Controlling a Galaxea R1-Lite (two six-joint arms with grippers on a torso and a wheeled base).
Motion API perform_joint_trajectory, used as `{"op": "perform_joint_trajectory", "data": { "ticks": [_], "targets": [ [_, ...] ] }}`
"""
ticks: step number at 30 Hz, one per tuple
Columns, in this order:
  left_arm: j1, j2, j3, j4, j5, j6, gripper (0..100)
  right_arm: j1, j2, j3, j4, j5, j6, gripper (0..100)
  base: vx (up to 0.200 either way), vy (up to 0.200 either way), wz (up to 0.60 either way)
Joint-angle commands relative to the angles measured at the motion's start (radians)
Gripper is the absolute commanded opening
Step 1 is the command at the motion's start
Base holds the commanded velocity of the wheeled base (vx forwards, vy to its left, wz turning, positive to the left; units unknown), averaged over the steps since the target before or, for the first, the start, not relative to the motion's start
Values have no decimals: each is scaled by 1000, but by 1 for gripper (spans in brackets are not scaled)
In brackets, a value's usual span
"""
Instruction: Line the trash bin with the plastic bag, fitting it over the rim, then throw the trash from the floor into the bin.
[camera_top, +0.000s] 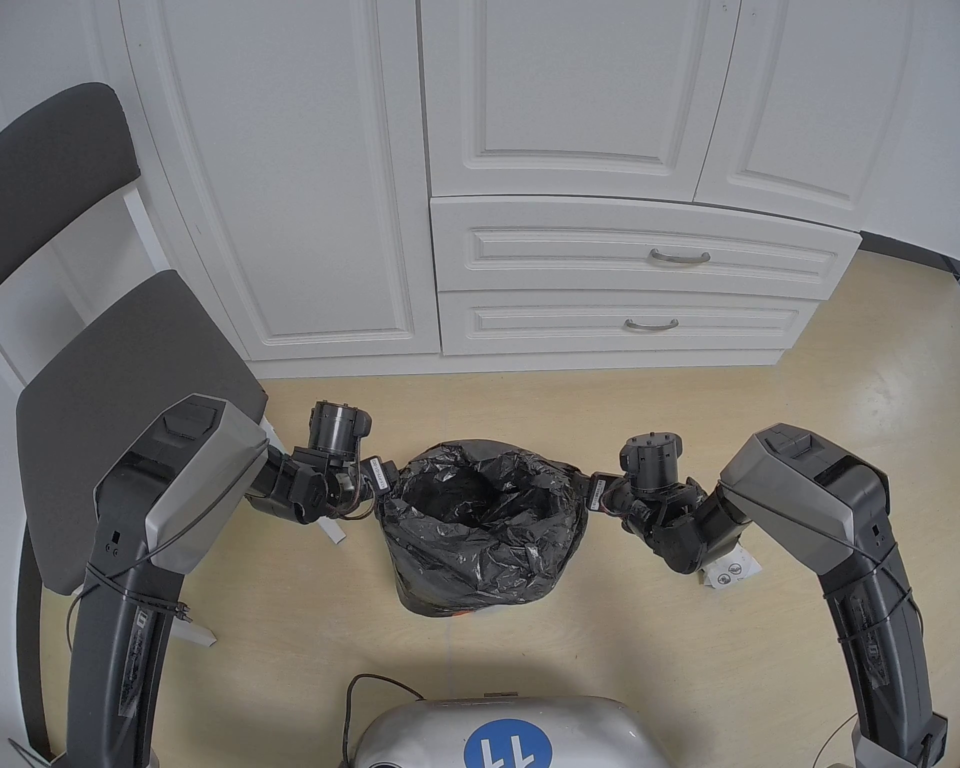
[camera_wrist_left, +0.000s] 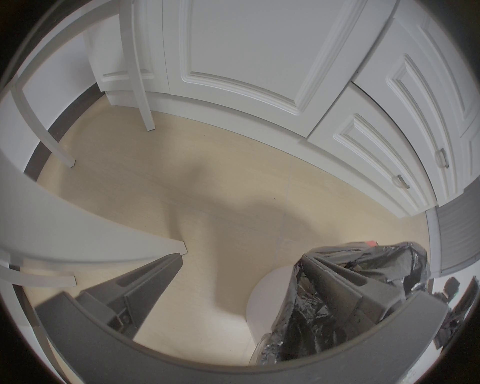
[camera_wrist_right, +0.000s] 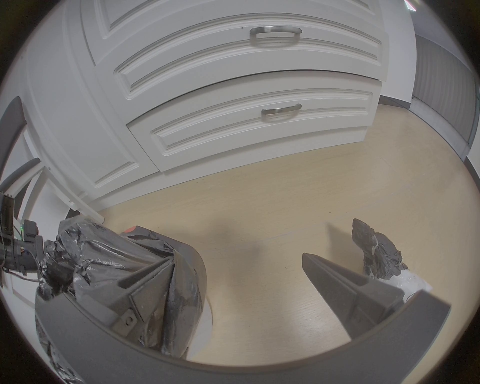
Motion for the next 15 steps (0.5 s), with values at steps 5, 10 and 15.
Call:
{"op": "perform_joint_trajectory", "data": {
  "ticks": [5,10,15],
  "targets": [
    [0,34,-50,0,8,-36,100,-2,71,-34,1,0,0,100,0,0,0],
    [-2,39,-62,-2,8,-57,100,-2,88,-59,1,0,26,100,0,0,0],
    [-3,37,-61,-2,8,-57,100,-2,91,-68,1,0,27,100,0,0,0]
  ]
}}
